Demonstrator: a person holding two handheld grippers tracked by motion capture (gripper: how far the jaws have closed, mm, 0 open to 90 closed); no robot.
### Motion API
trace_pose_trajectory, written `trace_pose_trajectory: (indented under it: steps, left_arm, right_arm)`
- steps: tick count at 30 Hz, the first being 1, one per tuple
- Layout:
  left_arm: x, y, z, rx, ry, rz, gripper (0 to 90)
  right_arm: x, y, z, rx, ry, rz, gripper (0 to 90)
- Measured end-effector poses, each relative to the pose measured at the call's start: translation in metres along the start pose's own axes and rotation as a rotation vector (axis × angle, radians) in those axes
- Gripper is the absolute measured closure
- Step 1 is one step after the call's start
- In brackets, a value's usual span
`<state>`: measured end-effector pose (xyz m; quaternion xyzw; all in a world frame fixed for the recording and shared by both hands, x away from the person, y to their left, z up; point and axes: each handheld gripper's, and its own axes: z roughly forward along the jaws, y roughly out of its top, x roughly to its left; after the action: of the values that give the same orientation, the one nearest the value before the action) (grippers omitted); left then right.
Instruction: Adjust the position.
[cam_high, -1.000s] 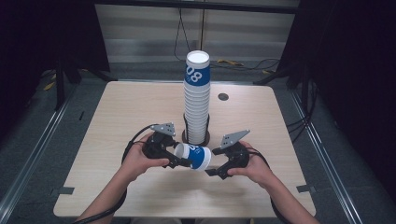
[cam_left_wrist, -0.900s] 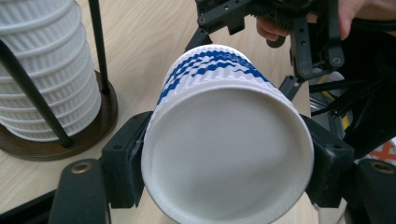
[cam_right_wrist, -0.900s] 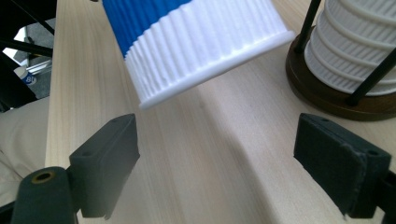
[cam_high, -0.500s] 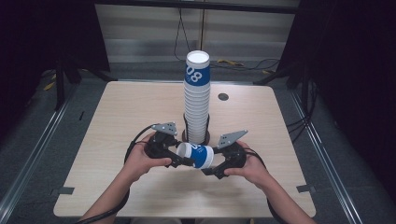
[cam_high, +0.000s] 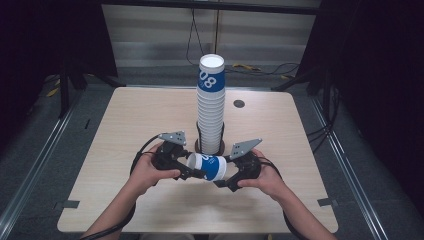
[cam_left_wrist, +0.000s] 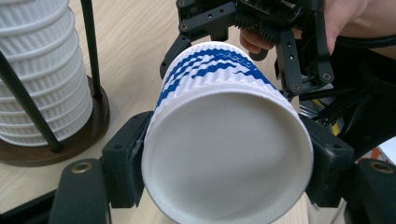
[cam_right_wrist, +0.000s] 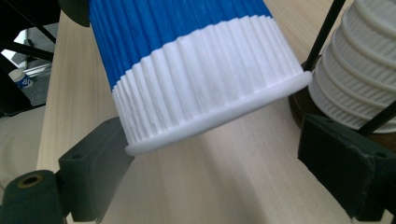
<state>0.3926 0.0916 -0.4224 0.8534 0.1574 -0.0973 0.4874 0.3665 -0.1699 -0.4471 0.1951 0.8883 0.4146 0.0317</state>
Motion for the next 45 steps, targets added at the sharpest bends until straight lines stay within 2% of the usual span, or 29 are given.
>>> trace_pose_trajectory:
  steps: [9, 17, 24, 27, 31, 36, 40, 45]
  left_arm:
    - [0.0023, -0.0020, 0.0012, 0.008, -0.009, -0.013, 29.0]
    - [0.0020, -0.0001, 0.0037, 0.025, -0.022, -0.008, 29.2]
    - [0.0019, 0.0002, 0.0039, 0.044, -0.026, -0.005, 29.1]
    - [0.0025, -0.0002, 0.0038, 0.037, -0.034, -0.010, 29.2]
    - [0.0018, 0.0010, 0.0031, 0.051, -0.033, 0.003, 29.2]
    - [0.0017, 0.0008, 0.0039, 0.050, -0.038, 0.006, 29.1]
    - [0.0014, 0.0006, 0.0043, 0.058, -0.038, 0.018, 28.9]
    - [0.0024, -0.0009, 0.0061, 0.060, -0.049, 0.014, 28.2]
  right_arm:
    - [-0.0013, -0.0017, 0.0016, -0.008, 0.006, -0.023, 9.7]
    - [-0.0007, 0.0000, 0.0021, -0.016, 0.019, -0.041, 9.6]
    - [0.0003, 0.0031, 0.0055, -0.011, 0.035, -0.080, 9.8]
    - [0.0004, 0.0038, 0.0057, -0.015, 0.040, -0.081, 10.1]
    - [0.0010, 0.0056, 0.0071, -0.018, 0.046, -0.094, 10.2]
    - [0.0033, 0.0068, 0.0066, -0.038, 0.056, -0.121, 15.6]
    - [0.0044, 0.0064, 0.0051, -0.033, 0.051, -0.131, 17.4]
    - [0.0056, 0.0067, 0.0030, -0.019, 0.042, -0.141, 19.3]
